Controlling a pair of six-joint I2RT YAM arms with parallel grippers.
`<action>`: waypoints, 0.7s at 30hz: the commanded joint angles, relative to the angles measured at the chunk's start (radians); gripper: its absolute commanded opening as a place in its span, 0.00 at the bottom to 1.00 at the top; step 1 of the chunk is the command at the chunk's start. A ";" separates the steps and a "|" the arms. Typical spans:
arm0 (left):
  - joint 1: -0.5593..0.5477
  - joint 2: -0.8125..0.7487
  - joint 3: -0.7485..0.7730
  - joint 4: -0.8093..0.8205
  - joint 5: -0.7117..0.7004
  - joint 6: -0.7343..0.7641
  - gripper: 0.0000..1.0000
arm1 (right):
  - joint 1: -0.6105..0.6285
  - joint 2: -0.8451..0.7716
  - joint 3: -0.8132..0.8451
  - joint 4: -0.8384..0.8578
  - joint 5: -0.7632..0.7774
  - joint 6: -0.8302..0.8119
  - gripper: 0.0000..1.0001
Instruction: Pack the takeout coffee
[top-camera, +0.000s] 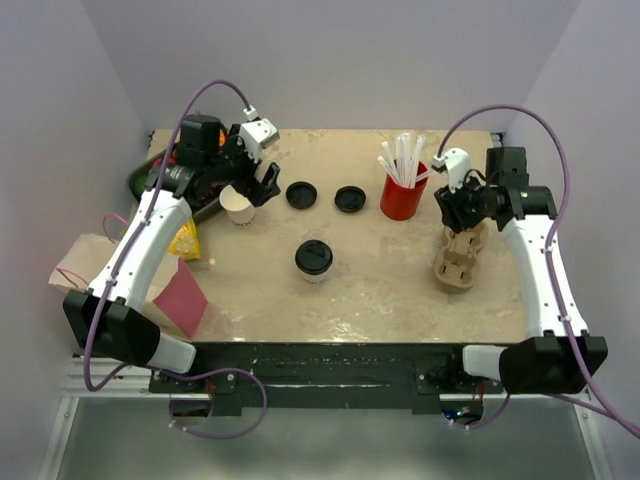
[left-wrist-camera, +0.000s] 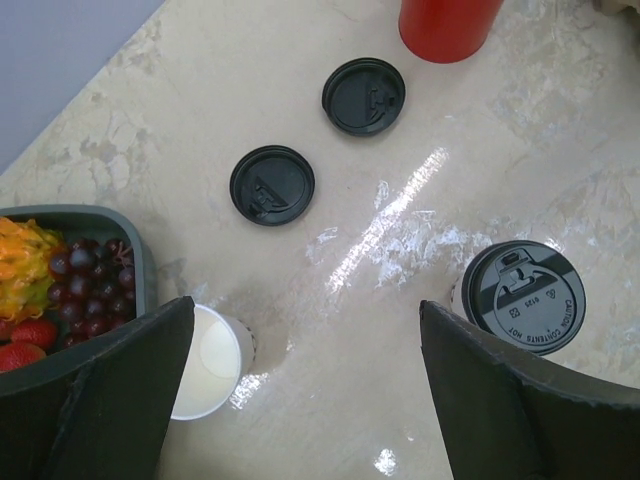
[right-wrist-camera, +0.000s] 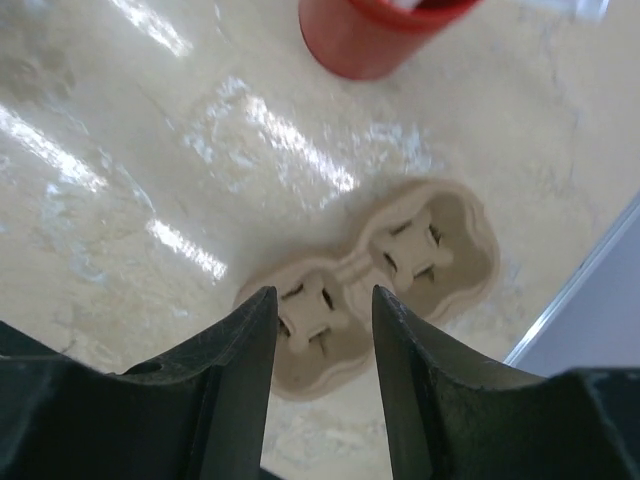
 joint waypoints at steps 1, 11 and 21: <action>0.011 0.012 0.030 0.048 -0.040 -0.030 0.99 | -0.085 0.034 -0.051 -0.036 0.114 0.121 0.45; 0.013 0.030 0.031 0.051 -0.034 -0.030 0.99 | -0.191 0.209 -0.123 0.024 0.181 0.388 0.52; 0.013 0.038 0.005 0.052 -0.040 -0.034 0.99 | -0.198 0.355 -0.054 0.016 0.183 0.446 0.55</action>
